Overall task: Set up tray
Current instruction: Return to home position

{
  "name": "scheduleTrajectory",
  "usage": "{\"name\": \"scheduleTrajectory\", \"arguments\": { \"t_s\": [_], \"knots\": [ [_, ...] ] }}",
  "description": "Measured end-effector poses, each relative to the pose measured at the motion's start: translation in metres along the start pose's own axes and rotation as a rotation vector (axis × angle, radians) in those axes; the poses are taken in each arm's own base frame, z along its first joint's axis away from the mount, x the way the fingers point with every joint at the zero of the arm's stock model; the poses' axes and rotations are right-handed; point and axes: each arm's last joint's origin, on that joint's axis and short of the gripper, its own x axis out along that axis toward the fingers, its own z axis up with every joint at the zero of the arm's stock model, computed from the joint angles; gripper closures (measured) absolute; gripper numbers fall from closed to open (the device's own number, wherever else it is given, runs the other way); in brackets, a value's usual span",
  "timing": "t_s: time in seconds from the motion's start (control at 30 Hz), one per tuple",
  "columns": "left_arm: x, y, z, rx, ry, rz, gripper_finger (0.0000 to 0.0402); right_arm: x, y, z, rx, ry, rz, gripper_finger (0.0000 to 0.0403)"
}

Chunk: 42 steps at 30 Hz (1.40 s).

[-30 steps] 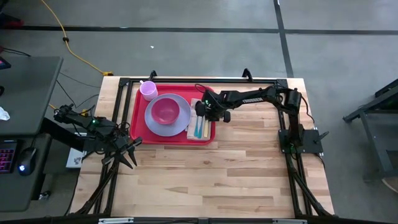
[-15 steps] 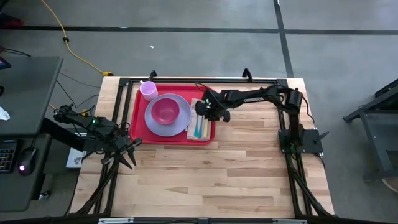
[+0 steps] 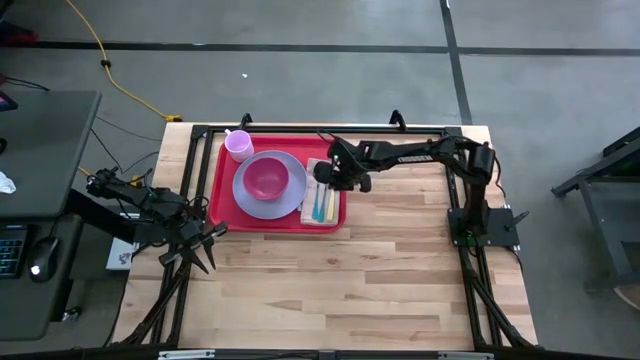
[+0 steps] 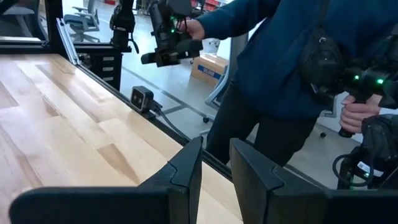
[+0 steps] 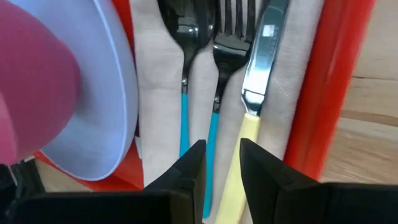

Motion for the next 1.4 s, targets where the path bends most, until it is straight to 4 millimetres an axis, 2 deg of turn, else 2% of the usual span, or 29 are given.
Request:
{"name": "scheduleTrajectory", "arguments": {
  "t_s": [0.2, 0.4, 0.7, 0.87, 1.13, 1.3, 1.4],
  "knots": [
    [0.0, 0.0, 0.0, -0.003, 0.0, 0.0, 0.0286, -0.013, 0.002, -0.001, -0.018, -0.029, -0.005, 0.0329],
    [0.0, 0.0, 0.0, -0.002, 0.0, 0.005, 0.0286, -0.032, 0.008, -0.004, -0.11, -0.047, 0.031, 0.0329],
    [0.0, 0.001, 0.0, 0.0, -0.008, 0.041, 0.0286, -0.087, 0.02, -0.017, -0.477, -0.219, 0.074, 0.0329],
    [0.0, 0.002, 0.001, 0.0, -0.021, 0.059, 0.0286, -0.119, 0.016, -0.025, -0.607, -0.275, 0.038, 0.0329],
    [0.0, 0.003, 0.005, 0.014, -0.063, 0.117, 0.0286, -0.158, 0.003, -0.038, -0.639, -0.336, -0.043, 0.0329],
    [0.0, 0.004, 0.006, -0.01, -0.071, 0.141, 0.0286, -0.169, -0.004, -0.052, -0.722, -0.395, -0.026, 0.0329],
    [0.0, 0.004, 0.006, -0.009, -0.077, 0.15, 0.0286, -0.164, -0.012, -0.06, -0.754, -0.429, 0.037, 0.0329]
  ]
}}
